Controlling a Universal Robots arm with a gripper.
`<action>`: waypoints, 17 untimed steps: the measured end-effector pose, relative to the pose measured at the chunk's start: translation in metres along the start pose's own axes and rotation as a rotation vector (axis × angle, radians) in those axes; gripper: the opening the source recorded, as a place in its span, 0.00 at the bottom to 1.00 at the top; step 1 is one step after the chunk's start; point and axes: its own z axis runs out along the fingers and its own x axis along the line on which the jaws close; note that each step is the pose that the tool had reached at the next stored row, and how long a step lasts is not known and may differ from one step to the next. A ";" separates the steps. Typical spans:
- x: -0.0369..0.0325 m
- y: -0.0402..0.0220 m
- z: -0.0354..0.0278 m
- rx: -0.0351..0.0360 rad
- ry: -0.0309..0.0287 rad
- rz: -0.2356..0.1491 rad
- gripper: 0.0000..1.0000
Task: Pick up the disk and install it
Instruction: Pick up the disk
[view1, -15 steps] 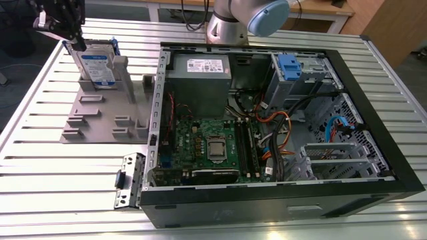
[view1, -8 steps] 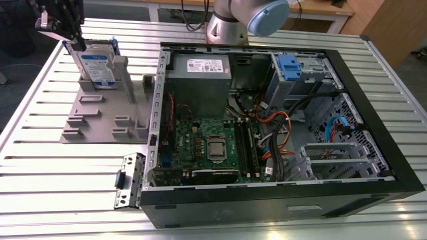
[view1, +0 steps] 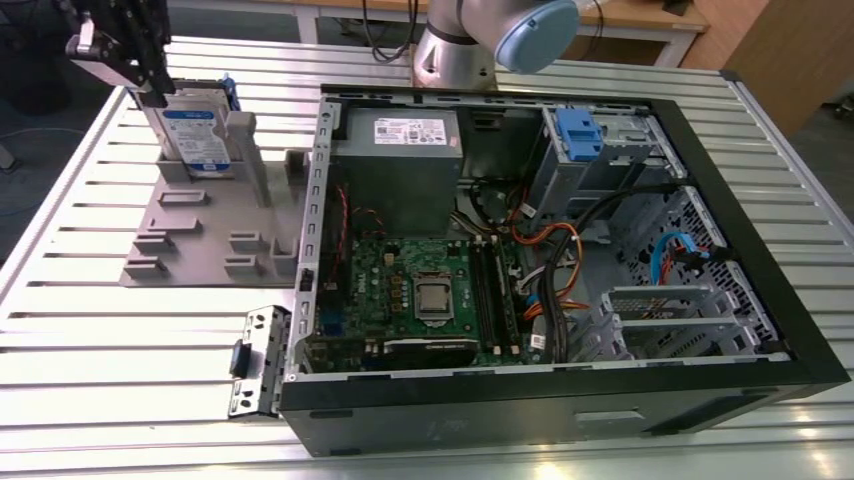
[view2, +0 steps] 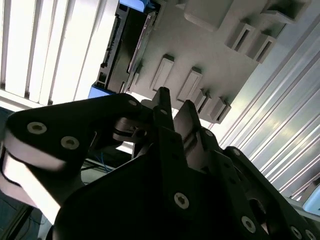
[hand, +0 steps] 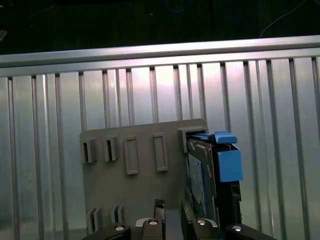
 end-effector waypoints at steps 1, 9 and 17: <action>0.0000 0.0000 0.0000 0.0000 0.0000 0.000 0.29; 0.0000 0.0000 0.0000 -0.0001 0.0000 -0.001 0.47; -0.0008 0.0000 0.0002 -0.0001 0.0000 -0.001 0.47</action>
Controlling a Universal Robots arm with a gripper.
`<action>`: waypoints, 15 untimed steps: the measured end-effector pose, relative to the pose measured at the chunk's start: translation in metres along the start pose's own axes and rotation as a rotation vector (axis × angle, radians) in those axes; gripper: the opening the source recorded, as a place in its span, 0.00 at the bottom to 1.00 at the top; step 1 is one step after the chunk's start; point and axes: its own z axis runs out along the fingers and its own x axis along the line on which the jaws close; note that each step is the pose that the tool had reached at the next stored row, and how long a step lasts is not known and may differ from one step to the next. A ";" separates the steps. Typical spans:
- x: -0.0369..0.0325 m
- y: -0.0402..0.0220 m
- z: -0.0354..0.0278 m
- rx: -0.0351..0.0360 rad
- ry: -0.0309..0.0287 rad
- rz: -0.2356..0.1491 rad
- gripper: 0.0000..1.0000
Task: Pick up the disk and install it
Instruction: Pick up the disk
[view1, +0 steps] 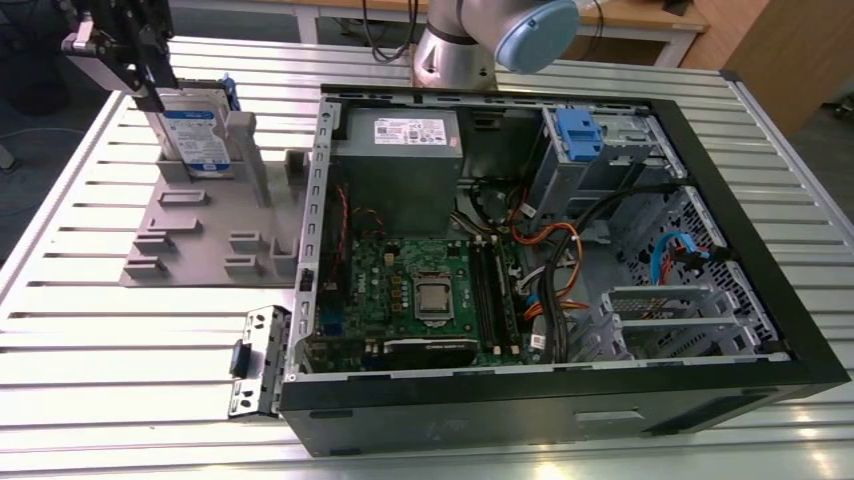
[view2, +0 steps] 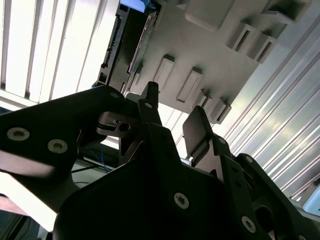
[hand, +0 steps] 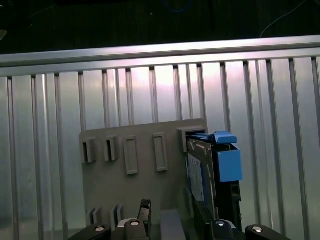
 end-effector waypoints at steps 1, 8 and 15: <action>-0.0004 0.0001 0.0000 -0.0001 0.0001 0.000 0.47; -0.0059 0.0006 0.0008 0.0001 0.0000 0.000 0.47; -0.0138 0.0012 0.0016 0.0001 0.0000 0.000 0.47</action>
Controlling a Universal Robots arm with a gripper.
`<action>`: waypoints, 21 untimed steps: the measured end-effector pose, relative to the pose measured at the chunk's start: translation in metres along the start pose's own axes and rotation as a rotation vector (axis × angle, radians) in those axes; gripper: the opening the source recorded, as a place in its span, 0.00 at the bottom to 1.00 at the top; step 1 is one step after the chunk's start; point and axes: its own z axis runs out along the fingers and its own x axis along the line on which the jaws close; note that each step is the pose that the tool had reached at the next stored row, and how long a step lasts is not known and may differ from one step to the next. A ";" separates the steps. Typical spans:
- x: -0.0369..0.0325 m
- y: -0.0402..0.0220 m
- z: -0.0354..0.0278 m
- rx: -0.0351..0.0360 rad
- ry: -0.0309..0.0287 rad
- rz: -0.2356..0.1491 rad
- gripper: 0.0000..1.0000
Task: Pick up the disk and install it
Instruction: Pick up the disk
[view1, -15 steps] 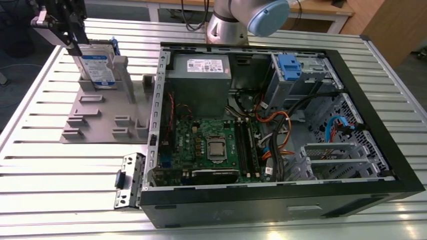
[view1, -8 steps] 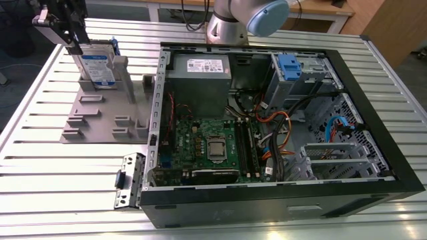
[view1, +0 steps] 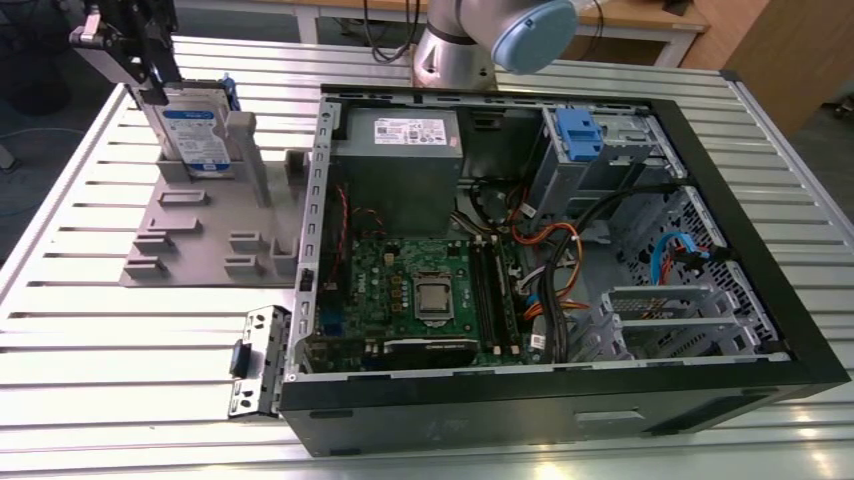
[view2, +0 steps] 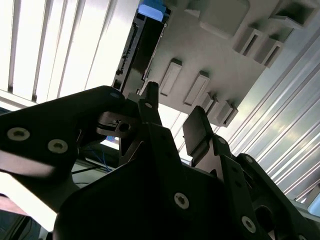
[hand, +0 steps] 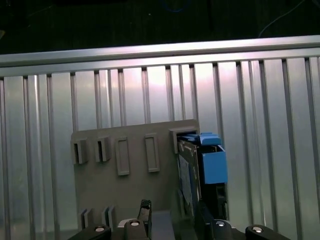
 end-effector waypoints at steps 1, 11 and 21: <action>-0.0011 0.0001 0.0001 0.0000 0.0000 0.000 0.47; -0.0136 0.0011 0.0019 0.0000 0.0000 0.000 0.47; -0.0241 0.0038 0.0042 0.0001 -0.0001 0.000 0.47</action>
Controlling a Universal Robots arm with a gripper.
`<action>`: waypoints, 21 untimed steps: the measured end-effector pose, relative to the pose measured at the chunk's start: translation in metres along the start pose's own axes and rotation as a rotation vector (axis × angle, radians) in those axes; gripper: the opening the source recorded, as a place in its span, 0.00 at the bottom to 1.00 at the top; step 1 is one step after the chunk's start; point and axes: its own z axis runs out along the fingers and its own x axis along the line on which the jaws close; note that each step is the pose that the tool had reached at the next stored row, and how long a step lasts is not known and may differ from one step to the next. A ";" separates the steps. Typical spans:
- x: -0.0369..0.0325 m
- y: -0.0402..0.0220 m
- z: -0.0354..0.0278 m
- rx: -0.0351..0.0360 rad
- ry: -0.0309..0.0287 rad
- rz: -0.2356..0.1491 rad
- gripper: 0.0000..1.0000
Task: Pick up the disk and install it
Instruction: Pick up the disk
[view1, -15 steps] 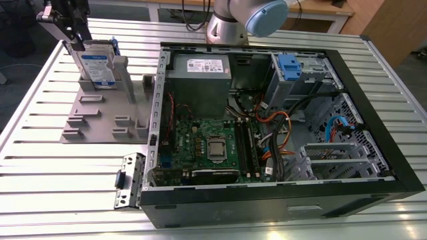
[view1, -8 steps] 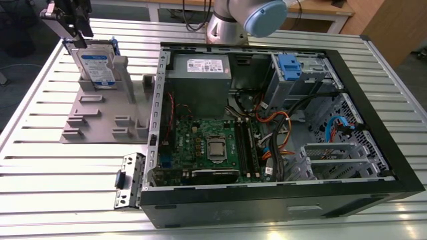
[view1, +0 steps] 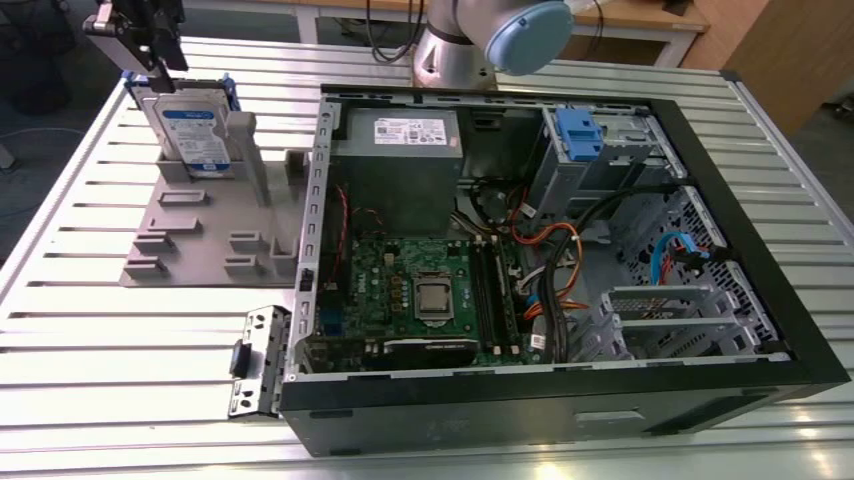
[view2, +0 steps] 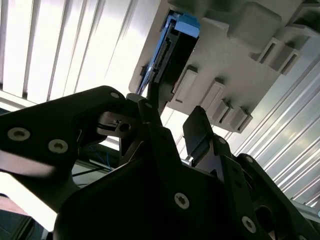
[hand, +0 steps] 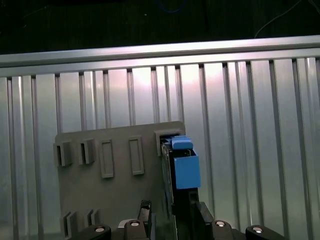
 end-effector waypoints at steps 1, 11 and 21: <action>-0.0014 0.0009 0.0004 -0.0002 0.0001 0.000 0.47; -0.0116 0.0125 0.0088 -0.0006 0.0001 -0.016 0.47; -0.0117 0.0127 0.0255 -0.0018 0.0021 -0.065 0.47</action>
